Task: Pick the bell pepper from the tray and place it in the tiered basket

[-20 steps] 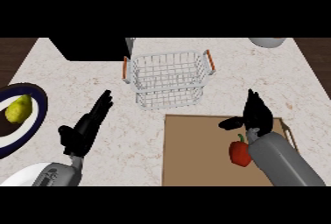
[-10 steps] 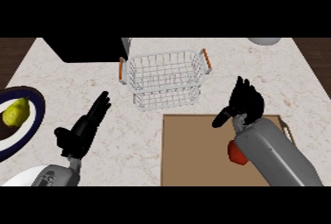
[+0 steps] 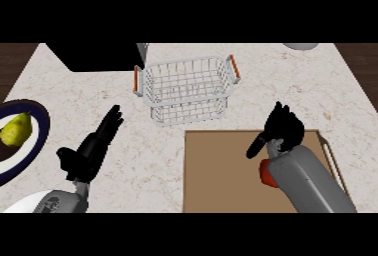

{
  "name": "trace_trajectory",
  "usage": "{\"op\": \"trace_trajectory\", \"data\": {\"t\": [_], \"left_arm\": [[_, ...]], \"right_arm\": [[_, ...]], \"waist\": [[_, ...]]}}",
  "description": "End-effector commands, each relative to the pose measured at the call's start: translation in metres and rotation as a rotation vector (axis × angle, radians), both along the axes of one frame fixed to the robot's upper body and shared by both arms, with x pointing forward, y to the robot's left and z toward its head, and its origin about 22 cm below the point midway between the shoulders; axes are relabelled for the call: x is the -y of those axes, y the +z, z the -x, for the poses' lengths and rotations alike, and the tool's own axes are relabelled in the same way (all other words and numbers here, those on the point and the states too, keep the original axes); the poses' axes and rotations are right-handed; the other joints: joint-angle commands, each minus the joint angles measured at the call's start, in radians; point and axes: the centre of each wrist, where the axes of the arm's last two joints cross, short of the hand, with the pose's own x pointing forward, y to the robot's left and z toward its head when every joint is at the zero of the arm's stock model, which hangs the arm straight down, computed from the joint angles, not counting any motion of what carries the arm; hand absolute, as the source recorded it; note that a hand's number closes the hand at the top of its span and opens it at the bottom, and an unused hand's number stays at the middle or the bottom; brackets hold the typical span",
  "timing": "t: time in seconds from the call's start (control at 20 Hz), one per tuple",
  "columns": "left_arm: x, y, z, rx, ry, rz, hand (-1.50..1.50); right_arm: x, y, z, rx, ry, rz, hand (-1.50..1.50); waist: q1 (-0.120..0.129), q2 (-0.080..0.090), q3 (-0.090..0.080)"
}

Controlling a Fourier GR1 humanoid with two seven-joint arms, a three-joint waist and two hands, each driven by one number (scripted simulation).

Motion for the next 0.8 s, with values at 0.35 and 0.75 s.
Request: {"op": "trace_trajectory", "data": {"t": [0.35,0.75], "left_arm": [[0.007,-0.005,0.003,0.009,-0.01,0.004,0.0],[-0.001,0.001,0.002,0.01,-0.039,0.006,0.0]], "right_arm": [[0.0,-0.015,0.028,-0.136,-0.274,0.09,-1.5],[-0.01,-0.027,0.058,-0.148,-0.318,0.055,-1.5]], "waist": [[0.012,0.01,0.002],[0.032,0.014,0.004]]}}
